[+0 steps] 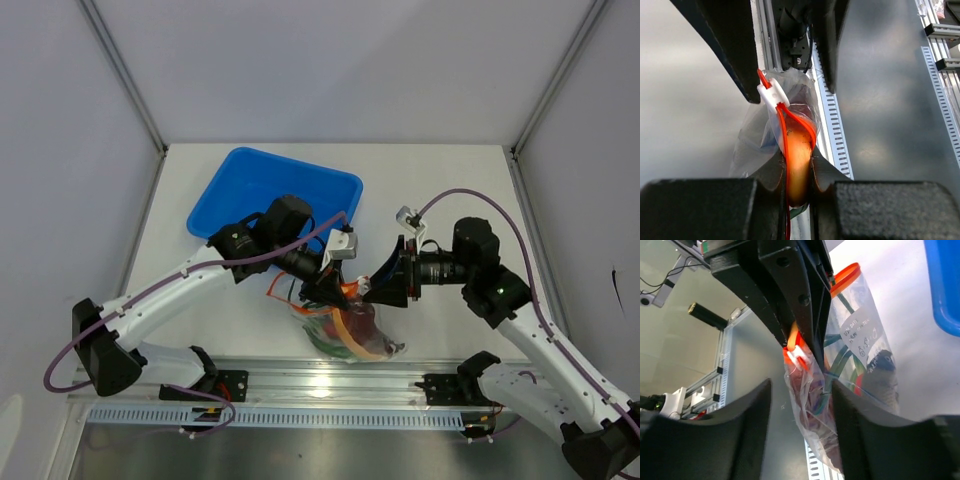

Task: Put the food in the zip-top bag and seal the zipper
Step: Adjust the zipper food storage bag at the center of the board.

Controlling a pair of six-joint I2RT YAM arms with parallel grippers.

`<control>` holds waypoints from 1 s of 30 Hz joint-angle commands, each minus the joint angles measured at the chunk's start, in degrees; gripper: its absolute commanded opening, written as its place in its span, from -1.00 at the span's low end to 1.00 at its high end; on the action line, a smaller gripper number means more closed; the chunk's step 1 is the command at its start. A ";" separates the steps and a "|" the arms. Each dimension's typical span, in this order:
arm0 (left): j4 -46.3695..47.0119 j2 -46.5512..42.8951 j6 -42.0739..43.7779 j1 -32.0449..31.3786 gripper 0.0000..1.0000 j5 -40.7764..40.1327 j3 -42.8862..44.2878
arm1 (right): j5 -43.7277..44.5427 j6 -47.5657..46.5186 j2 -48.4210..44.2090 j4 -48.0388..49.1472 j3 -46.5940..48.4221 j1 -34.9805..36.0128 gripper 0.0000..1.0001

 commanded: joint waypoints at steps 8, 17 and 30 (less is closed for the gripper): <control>4.05 -1.46 -0.72 -0.03 -0.99 3.76 0.56 | -2.60 3.15 2.02 8.48 -1.36 1.44 -0.26; 4.93 -1.73 -1.51 -0.20 -0.99 3.41 0.74 | -1.80 3.76 3.52 10.41 -1.89 3.82 -1.00; 28.02 -17.09 -15.04 -0.20 0.99 -22.93 -16.48 | 21.65 -7.30 -1.75 -2.58 0.21 10.50 -1.00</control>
